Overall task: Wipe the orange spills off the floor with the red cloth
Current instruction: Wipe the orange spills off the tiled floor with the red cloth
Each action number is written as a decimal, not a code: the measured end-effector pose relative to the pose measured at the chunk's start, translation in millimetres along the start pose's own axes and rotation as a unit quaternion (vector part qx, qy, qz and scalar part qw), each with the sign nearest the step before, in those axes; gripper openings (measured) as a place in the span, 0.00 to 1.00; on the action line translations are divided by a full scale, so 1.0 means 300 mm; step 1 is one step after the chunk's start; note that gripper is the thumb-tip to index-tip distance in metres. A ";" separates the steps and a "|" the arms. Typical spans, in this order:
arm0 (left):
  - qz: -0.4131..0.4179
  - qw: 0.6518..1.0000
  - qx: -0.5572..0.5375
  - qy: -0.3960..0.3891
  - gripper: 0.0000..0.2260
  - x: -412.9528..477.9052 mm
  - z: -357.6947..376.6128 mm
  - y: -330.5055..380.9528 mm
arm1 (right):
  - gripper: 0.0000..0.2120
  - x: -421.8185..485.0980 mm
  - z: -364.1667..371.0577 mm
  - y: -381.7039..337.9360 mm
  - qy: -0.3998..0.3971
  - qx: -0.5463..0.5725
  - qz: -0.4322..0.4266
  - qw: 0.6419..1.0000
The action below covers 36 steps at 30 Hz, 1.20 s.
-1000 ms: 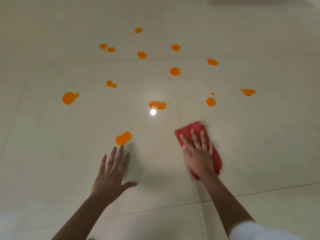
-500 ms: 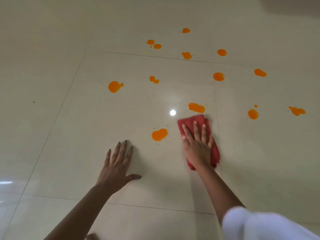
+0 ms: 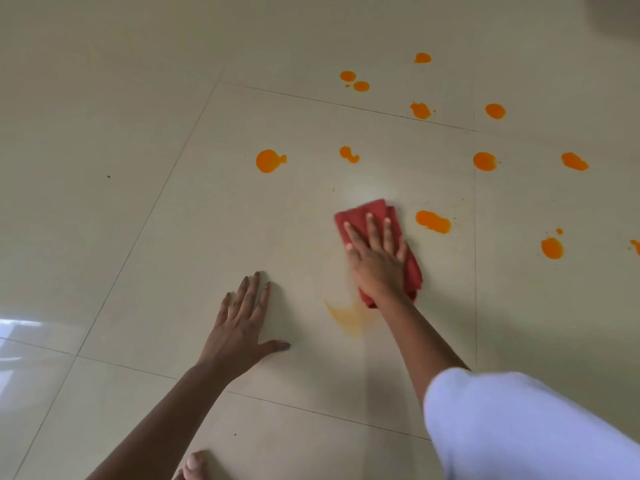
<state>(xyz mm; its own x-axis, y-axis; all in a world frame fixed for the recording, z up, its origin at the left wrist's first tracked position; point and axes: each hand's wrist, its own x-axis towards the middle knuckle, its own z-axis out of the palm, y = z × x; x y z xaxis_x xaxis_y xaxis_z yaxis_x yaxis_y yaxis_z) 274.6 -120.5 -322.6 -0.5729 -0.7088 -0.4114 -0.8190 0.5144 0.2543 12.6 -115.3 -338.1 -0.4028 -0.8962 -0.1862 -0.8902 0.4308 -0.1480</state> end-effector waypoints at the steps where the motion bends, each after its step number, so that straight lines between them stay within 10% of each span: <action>1: -0.009 1.000 0.003 0.000 0.47 -0.008 0.003 -0.007 | 0.23 0.006 0.010 -0.067 -0.011 0.006 -0.036 0.999; 7: -0.043 0.999 -0.002 -0.018 0.50 -0.076 0.007 -0.050 | 0.23 -0.494 0.133 -0.062 -0.003 -0.007 -0.245 0.969; 14: -0.030 0.999 -0.005 -0.012 0.47 -0.104 0.022 -0.028 | 0.23 -0.142 0.028 0.016 0.003 -0.004 -0.063 0.998; 20: -0.074 0.997 -0.017 -0.022 0.47 -0.136 0.008 -0.040 | 0.22 -0.477 0.146 -0.131 -0.011 -0.017 -0.282 0.959; 28: -0.101 0.994 -0.031 -0.012 0.47 -0.189 0.019 -0.092 | 0.23 -0.243 0.072 -0.184 -0.022 -0.001 -0.157 0.987; 36: -0.151 0.987 -0.057 -0.003 0.49 -0.257 0.013 -0.180 | 0.22 -0.471 0.113 -0.156 -0.037 -0.050 -0.352 0.934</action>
<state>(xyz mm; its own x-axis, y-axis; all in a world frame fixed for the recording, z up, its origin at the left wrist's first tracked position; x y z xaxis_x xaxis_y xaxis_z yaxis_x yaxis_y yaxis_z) 363.2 -91.7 -308.0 -0.3024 -0.8184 -0.4887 -0.9507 0.2222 0.2163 118.5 -5.3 -337.9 0.3032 -0.9419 -0.1446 -0.9456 -0.2787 -0.1675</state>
